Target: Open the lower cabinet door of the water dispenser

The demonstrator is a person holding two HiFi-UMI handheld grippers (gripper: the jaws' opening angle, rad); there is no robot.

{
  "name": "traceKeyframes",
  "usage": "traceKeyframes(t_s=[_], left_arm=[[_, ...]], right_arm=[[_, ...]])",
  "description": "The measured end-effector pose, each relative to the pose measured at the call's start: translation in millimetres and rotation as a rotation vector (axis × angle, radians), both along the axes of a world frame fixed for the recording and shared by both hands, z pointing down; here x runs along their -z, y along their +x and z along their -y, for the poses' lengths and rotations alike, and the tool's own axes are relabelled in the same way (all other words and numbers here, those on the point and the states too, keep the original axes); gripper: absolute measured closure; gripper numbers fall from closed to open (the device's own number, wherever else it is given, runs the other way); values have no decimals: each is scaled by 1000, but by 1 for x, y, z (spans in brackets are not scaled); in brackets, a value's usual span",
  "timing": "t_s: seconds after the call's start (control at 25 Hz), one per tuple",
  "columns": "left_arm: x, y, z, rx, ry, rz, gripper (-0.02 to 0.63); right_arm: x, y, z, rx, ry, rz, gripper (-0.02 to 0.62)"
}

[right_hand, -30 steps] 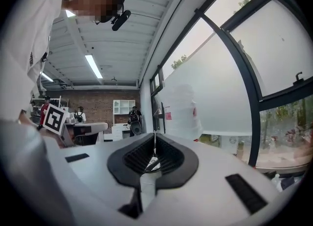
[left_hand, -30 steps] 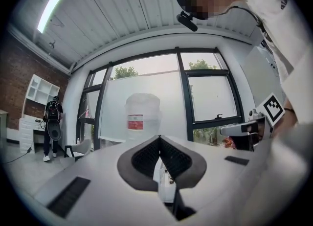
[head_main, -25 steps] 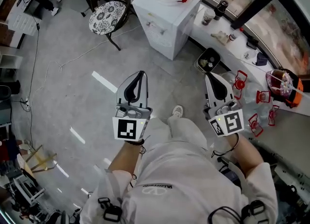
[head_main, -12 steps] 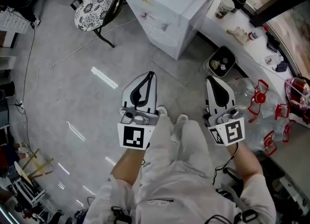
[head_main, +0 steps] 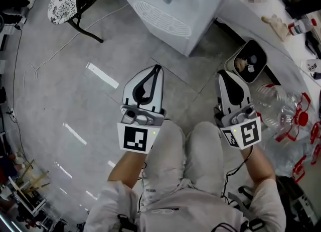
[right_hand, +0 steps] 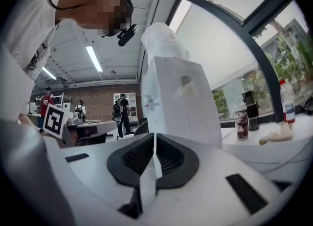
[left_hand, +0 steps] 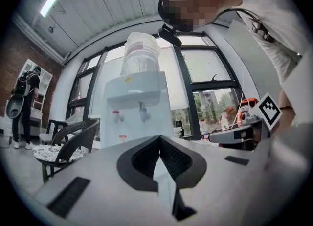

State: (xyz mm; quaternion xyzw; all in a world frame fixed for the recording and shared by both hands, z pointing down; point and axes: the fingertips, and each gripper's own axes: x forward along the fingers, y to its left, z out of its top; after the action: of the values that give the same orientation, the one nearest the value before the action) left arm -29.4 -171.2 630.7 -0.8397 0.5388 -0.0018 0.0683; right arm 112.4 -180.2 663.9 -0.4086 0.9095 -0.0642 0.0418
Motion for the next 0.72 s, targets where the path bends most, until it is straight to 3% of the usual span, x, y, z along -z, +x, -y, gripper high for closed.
traceKeyframes(t_s=[0.32, 0.72], left_arm=[[-117, 8, 32, -72, -34, -14, 603], [-167, 21, 55, -121, 7, -23, 603]], right_arm=[[-106, -29, 27, 36, -2, 7, 572], [-190, -43, 65, 16, -8, -14, 572]])
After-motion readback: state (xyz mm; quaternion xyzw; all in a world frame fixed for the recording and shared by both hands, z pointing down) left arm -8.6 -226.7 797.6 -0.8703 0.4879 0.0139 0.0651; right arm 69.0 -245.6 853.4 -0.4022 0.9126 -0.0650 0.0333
